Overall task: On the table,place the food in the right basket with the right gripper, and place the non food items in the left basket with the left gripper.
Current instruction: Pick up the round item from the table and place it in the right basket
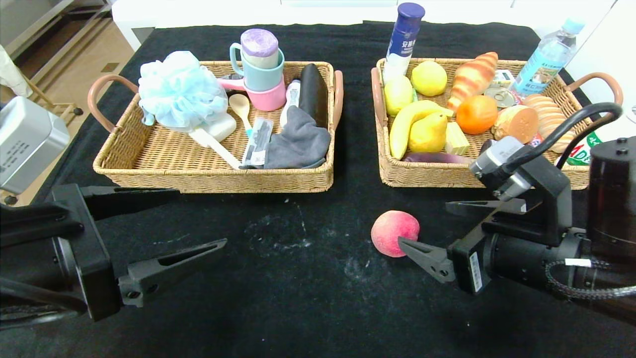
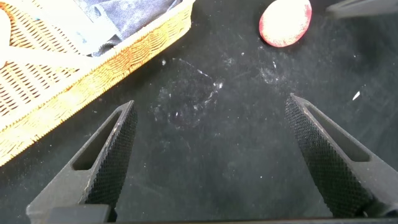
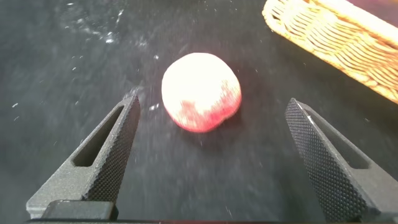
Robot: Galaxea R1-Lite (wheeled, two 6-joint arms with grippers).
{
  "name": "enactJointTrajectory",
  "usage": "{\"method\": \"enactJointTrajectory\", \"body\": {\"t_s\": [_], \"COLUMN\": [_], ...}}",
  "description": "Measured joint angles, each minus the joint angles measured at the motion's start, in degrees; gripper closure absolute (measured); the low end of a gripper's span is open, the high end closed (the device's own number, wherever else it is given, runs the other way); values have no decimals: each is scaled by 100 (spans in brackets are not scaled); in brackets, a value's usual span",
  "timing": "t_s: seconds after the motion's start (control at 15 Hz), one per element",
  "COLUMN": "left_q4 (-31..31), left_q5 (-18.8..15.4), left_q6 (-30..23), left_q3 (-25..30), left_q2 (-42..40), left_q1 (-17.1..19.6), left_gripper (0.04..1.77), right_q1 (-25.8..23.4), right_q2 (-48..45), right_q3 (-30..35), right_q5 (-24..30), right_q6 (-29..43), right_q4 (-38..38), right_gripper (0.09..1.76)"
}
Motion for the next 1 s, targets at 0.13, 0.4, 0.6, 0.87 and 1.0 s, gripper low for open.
{"method": "enactJointTrajectory", "body": {"t_s": [0.13,0.4,0.6,0.87,1.0], "left_q4": [6,17,17,9,6], "left_q5": [0,-6,-6,-9,-6], "left_q6": [0,0,-2,-5,-6], "left_q3": [-2,-2,-2,22,23], "left_q2": [-11,-17,-15,-17,-17], "left_q1": [0,-9,-28,-116,-119], "left_gripper": [9,9,9,9,9], "right_q1": [146,317,317,240,210], "right_q2": [251,719,970,1246,1362], "right_q3": [-37,-118,-196,-262,-271], "right_q5": [-278,-791,-862,-863,-866], "right_q6": [-11,-107,-141,-133,-116], "right_q4": [-295,-778,-887,-1080,-1119], "right_gripper": [14,14,14,14,14]}}
